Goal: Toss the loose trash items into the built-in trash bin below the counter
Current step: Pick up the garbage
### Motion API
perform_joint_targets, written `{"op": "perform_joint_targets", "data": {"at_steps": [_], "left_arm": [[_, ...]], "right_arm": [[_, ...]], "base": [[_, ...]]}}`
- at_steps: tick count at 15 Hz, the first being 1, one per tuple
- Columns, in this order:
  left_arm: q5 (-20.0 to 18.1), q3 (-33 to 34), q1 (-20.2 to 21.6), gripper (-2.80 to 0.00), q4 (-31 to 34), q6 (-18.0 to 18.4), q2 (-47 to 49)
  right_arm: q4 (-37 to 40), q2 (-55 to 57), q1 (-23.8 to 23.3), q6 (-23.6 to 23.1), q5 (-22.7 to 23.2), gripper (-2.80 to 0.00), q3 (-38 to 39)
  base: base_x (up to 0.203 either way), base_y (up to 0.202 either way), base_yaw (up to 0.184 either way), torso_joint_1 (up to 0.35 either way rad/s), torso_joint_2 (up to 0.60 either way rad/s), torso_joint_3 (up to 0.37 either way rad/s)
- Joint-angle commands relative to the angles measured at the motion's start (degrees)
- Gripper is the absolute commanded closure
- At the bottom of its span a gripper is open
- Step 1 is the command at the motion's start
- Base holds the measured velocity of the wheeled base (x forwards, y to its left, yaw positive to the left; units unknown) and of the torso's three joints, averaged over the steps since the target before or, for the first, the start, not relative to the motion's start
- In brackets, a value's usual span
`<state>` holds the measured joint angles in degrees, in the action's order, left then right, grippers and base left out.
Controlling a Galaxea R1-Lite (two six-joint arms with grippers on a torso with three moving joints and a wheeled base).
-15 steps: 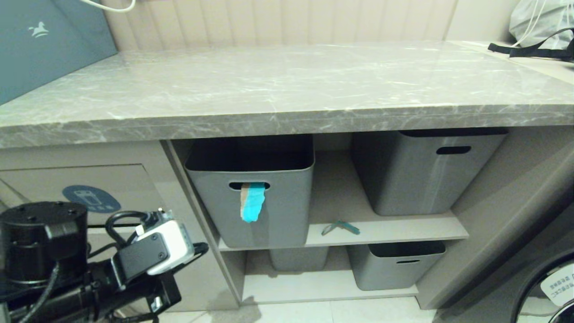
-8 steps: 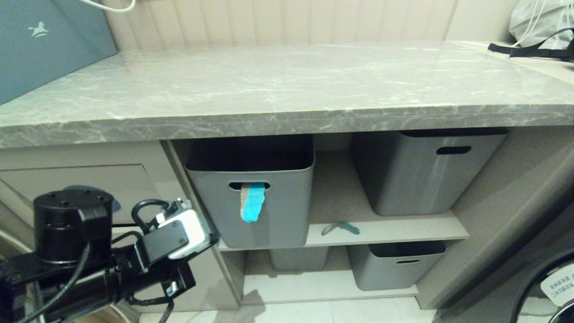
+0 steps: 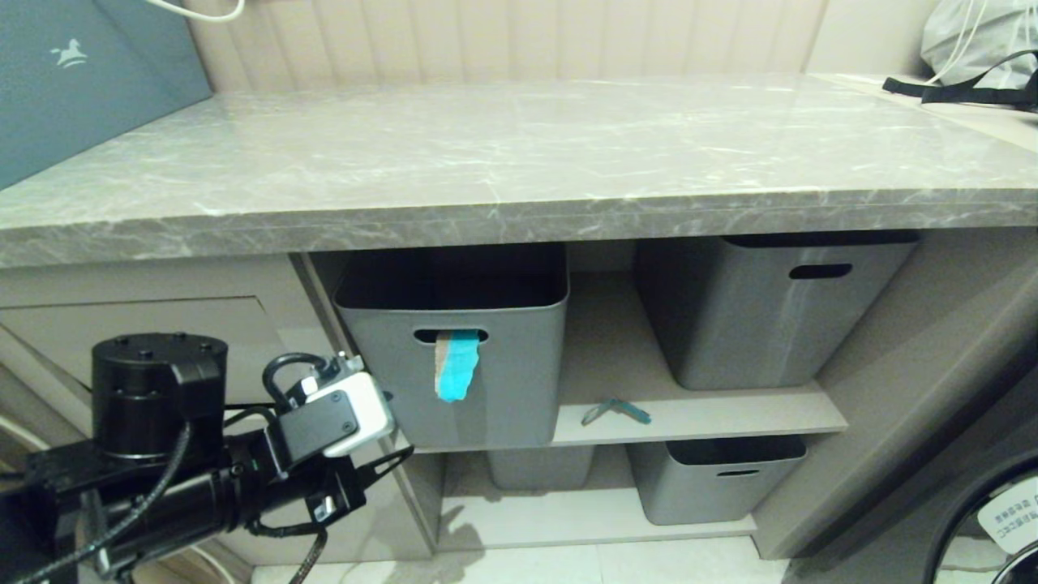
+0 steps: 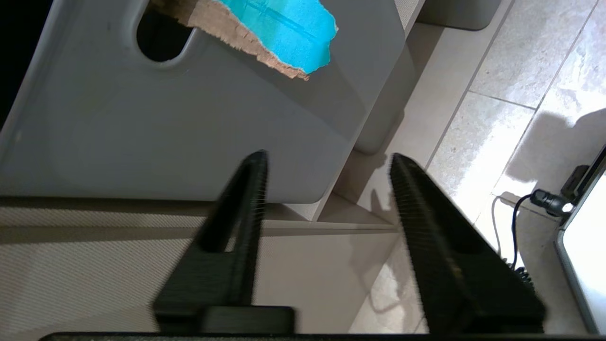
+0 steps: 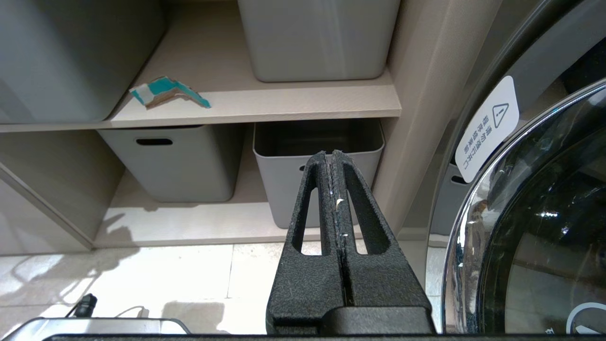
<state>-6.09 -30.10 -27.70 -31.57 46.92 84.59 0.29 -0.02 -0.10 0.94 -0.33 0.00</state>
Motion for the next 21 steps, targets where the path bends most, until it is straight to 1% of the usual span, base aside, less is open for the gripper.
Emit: {"op": "perform_joint_targets", "data": {"at_steps": [1,3,4,6,8,9,12,14,15,16,19,21], "left_arm": [[-0.1,0.2,0.0,-2.80,-0.2,0.6,0.0],[-0.1,0.7,-0.7,-2.80,-0.6,0.7,-0.4],[-0.1,1.5,-1.6,-2.80,-0.7,1.1,-0.9],[-0.1,3.4,-2.3,-2.80,-2.6,2.9,-1.4],[0.2,5.9,-2.4,-2.80,-7.1,7.4,-1.5],[0.4,6.6,-2.4,-2.80,-8.6,8.7,-1.3],[1.6,10.8,-2.5,-2.80,-17.8,13.9,0.0],[2.1,13.3,-2.5,-2.80,-27.4,16.1,3.9],[2.2,14.3,-2.5,-2.80,-31.9,17.8,5.5],[2.2,14.8,-2.5,-2.80,-35.0,20.0,6.9],[2.1,15.2,-3.2,-2.80,-40.3,23.5,9.7],[2.1,16.5,-4.4,-2.80,-41.1,23.9,10.2]], "right_arm": [[0.0,0.0,0.0,0.0,0.0,0.00,0.0],[0.0,0.0,0.0,0.0,0.0,0.00,0.0],[0.0,0.0,0.0,0.0,0.0,0.00,0.0],[0.0,0.0,0.0,0.0,0.0,0.00,0.0],[0.0,0.0,0.0,0.0,0.0,0.00,0.0],[0.0,0.0,0.0,0.0,0.0,0.00,0.0],[0.0,0.0,0.0,0.0,0.0,0.00,0.0],[0.1,0.0,0.0,0.0,0.0,0.00,0.0],[0.0,0.0,0.0,0.0,0.0,0.00,0.0],[0.0,0.0,0.0,0.0,0.0,0.00,0.0],[0.0,0.0,0.0,0.0,0.0,0.00,0.0],[0.0,0.0,0.0,0.0,0.0,0.00,0.0]], "base": [[0.000,0.000,0.000,0.000,0.00,0.000],[0.000,0.000,0.000,0.000,0.00,0.000],[0.000,0.000,0.000,0.000,0.00,0.000],[0.000,0.000,0.000,0.000,0.00,0.000],[0.000,0.000,0.000,0.000,0.00,0.000],[0.000,0.000,0.000,0.000,0.00,0.000],[0.000,0.000,0.000,0.000,0.00,0.000],[0.000,0.000,0.000,0.000,0.00,0.000],[0.000,0.000,0.000,0.000,0.00,0.000],[0.000,0.000,0.000,0.000,0.00,0.000],[0.000,0.000,0.000,0.000,0.00,0.000],[0.000,0.000,0.000,0.000,0.00,0.000]]}}
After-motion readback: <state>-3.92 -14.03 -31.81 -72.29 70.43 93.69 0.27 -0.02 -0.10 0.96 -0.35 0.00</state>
